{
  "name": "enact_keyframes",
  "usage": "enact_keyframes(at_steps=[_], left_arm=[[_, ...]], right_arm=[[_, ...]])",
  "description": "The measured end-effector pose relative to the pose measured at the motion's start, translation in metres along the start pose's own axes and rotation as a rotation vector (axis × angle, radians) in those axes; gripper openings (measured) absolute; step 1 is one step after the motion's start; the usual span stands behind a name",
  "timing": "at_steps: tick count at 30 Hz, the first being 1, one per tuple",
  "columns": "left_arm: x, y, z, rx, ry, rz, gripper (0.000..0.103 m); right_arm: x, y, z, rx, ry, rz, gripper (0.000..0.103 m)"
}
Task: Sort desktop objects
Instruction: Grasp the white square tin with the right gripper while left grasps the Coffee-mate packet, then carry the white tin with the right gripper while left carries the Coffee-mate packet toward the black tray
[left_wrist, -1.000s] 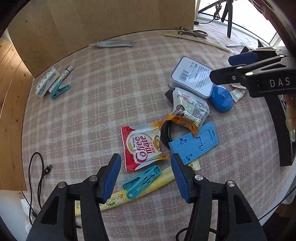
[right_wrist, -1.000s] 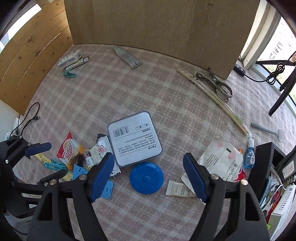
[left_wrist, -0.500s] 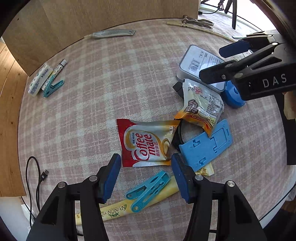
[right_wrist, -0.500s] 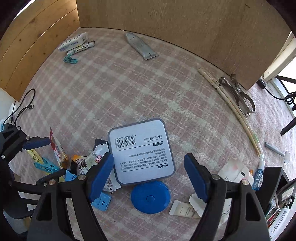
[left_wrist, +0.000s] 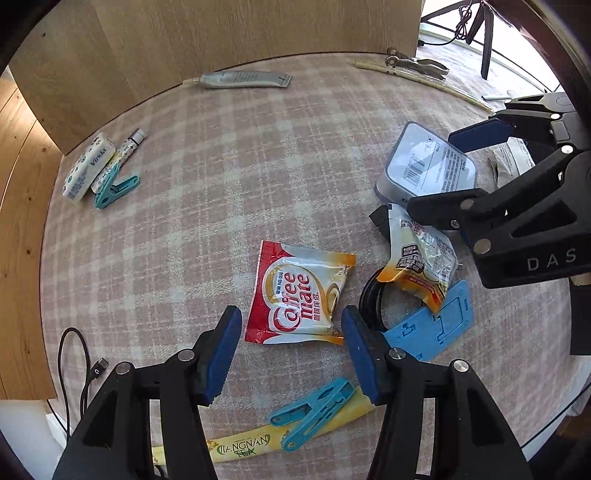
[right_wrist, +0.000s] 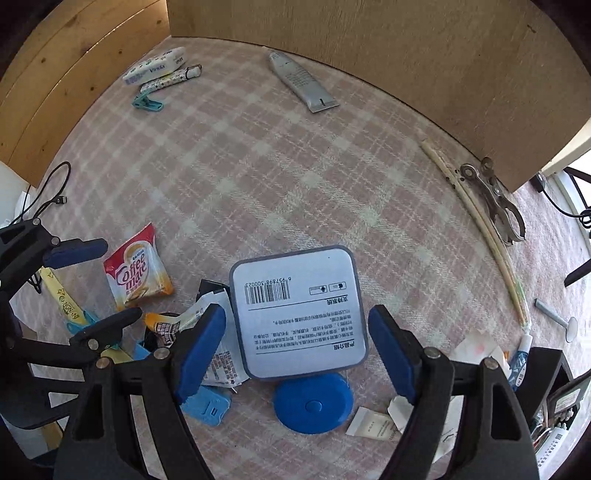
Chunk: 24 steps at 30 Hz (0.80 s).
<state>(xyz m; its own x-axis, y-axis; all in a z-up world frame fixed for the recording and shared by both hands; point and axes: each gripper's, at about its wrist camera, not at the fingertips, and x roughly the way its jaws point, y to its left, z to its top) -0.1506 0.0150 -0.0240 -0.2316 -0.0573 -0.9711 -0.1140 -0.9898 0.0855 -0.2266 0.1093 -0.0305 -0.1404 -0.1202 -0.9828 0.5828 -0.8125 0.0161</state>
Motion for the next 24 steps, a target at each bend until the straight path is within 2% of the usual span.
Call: enact_keyframes(at_steps=[2,6,9,11,12,14,16,20,24], left_arm=[[0.003,0.002,0.001,-0.015,0.007,-0.006,0.044],[0.006,0.001,0.004,-0.026,0.002,-0.010,0.042],[0.006,0.000,0.007,-0.035,-0.003,-0.021,0.035],[0.006,-0.001,0.012,-0.045,-0.012,-0.026,0.028],[0.005,0.000,0.015,-0.050,-0.018,-0.029,0.023],[0.000,0.012,0.034,-0.058,-0.026,-0.037,0.016],[-0.004,0.022,0.044,-0.064,-0.029,-0.039,0.003],[-0.014,0.040,0.044,-0.106,-0.050,-0.059,0.002],[-0.021,0.055,0.047,-0.157,-0.064,-0.067,0.002]], right_arm=[[0.004,-0.007,0.002,0.029,0.008,0.015,0.079],[0.008,-0.019,0.004,0.079,0.015,0.058,0.079],[0.013,-0.021,0.004,0.087,0.026,0.053,0.079],[0.013,-0.019,0.005,0.086,0.015,0.039,0.077],[0.012,-0.019,0.005,0.093,0.008,0.039,0.071],[0.010,-0.020,0.005,0.116,-0.005,0.048,0.070],[0.009,-0.023,0.001,0.142,-0.015,0.063,0.070],[0.002,-0.037,-0.006,0.208,-0.045,0.104,0.069],[-0.010,-0.041,-0.009,0.230,-0.071,0.095,0.069]])
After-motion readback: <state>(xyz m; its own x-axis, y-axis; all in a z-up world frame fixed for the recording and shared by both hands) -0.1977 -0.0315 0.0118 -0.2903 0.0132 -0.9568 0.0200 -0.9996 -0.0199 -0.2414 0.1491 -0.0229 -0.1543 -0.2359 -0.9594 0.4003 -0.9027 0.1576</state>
